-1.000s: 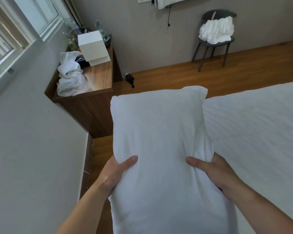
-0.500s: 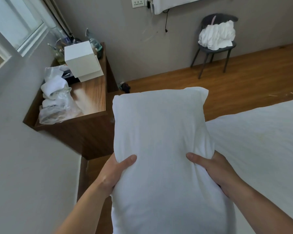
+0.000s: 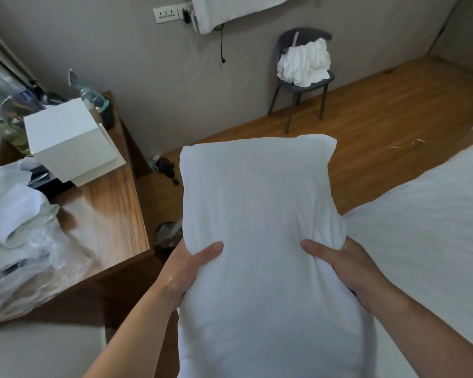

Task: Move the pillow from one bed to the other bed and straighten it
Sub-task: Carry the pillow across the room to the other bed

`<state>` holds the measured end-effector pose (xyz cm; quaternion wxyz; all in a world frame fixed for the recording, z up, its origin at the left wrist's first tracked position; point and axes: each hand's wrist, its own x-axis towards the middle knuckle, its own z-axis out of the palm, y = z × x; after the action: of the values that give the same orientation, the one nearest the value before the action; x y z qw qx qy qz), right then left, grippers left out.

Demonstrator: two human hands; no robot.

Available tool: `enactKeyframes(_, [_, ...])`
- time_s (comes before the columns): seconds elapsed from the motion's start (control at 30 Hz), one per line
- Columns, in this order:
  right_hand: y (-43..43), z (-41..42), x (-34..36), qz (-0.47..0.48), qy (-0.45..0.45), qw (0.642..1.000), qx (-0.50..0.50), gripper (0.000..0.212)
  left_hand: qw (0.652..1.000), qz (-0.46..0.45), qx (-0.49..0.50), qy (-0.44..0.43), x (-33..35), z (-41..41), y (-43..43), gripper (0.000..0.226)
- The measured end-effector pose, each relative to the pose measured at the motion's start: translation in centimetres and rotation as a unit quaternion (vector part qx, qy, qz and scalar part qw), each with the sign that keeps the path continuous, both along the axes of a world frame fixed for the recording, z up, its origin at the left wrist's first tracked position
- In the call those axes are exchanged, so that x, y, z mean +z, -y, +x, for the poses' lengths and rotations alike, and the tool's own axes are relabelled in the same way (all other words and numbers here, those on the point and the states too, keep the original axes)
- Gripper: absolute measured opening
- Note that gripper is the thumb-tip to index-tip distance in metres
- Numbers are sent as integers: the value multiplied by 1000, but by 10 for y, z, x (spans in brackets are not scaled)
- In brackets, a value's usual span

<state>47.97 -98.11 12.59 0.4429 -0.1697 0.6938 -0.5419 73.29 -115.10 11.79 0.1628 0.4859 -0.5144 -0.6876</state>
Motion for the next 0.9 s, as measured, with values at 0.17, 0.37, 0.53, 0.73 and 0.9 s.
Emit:
enactKeyframes(0.17, [69,-37,-16,-8,13,999,-30,57,1000,-7,-24,14,-4,-46,82,79])
enactKeyframes(0.37, [162,-112,-13,-23,9,999,-33,33,999,-15,-32,7,10,-124,170,88])
enactKeyframes(0.53, [213,-171,-11,-23,5,998,-52,31,998,-27,-56,10,13,-190,234,102])
enactKeyframes(0.73, [263,-229,-13,-20,5,995,-101,27,992,-27,-122,17,12,-268,311,106])
enactKeyframes(0.9, [313,-275,-20,-8,4,988,-157,26,984,-16,-175,32,1,-337,384,103])
